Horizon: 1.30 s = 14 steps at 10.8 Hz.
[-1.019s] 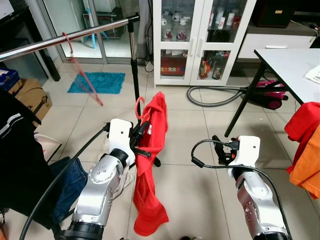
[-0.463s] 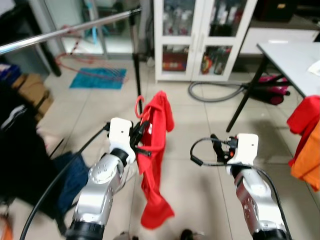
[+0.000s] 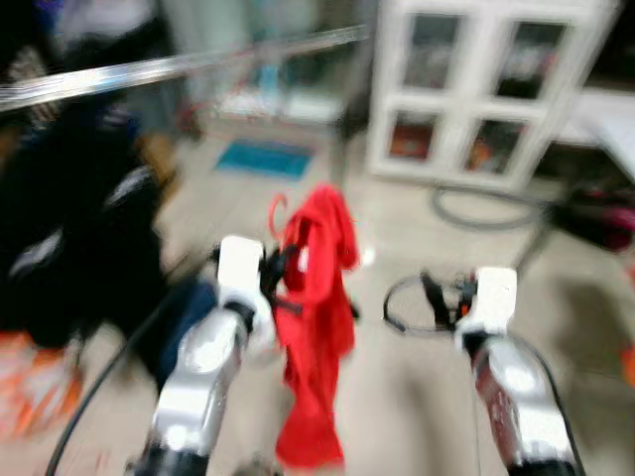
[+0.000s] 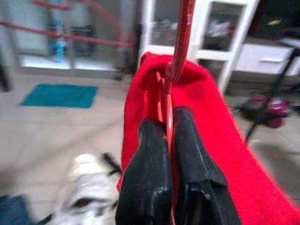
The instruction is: Hang hanger
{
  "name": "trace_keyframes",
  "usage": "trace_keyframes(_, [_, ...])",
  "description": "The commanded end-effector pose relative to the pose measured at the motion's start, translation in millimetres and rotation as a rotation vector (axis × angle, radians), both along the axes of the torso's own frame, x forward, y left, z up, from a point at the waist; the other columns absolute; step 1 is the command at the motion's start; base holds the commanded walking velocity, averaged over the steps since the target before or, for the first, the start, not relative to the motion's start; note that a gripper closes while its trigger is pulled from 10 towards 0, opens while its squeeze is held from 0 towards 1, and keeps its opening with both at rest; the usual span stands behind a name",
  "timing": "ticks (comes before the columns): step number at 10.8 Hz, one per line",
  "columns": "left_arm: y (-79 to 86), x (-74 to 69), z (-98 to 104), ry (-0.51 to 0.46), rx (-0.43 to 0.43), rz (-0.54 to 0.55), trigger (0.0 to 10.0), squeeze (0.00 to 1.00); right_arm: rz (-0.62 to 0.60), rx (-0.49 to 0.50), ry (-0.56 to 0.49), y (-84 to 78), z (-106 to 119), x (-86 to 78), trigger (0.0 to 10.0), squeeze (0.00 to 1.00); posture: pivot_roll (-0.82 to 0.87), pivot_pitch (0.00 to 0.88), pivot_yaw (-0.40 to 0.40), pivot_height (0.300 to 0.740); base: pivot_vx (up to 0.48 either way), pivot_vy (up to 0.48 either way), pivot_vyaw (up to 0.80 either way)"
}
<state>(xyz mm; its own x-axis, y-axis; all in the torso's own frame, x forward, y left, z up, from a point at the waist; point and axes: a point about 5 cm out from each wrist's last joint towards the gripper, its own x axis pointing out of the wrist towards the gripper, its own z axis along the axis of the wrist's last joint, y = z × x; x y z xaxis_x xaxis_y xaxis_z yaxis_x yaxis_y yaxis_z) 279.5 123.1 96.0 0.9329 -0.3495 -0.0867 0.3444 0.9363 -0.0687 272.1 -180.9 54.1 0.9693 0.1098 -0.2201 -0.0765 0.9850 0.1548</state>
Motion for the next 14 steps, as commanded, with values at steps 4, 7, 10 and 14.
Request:
trace_keyframes(4, [1.3, 3.5, -12, 0.052, 0.246, 0.059, 10.0, 0.0, 0.042, 0.048, 0.021, -1.7, -1, 0.8, 10.0, 0.0, -0.04, 0.0, 0.022, 0.74, 0.0, 0.0, 0.56])
trace_keyframes(7, [5.7, 12.4, -8, 0.039, 0.361, 0.014, 10.0, 0.0, 0.226, -0.021, 0.012, 11.6, 6, 5.5, 10.0, 0.0, -0.04, 0.0, 0.02, 0.74, 0.0, 0.0, 0.31])
trace_keyframes(10, [16.4, 20.0, 4, 0.01, 0.431, -0.106, 10.0, 0.0, 0.441, -0.115, -0.046, 10.0, 31, 22.7, 10.0, 0.0, -0.03, 0.0, 0.018, 0.74, 0.0, 0.0, 0.0])
trace_keyframes(14, [24.6, 29.2, 18, -0.01, 0.164, -0.037, 10.0, 0.0, 0.345, -0.02, 0.013, 12.4, 24, 32.6, 10.0, 0.0, -0.02, 0.0, 0.004, 0.74, 0.0, 0.0, 0.0])
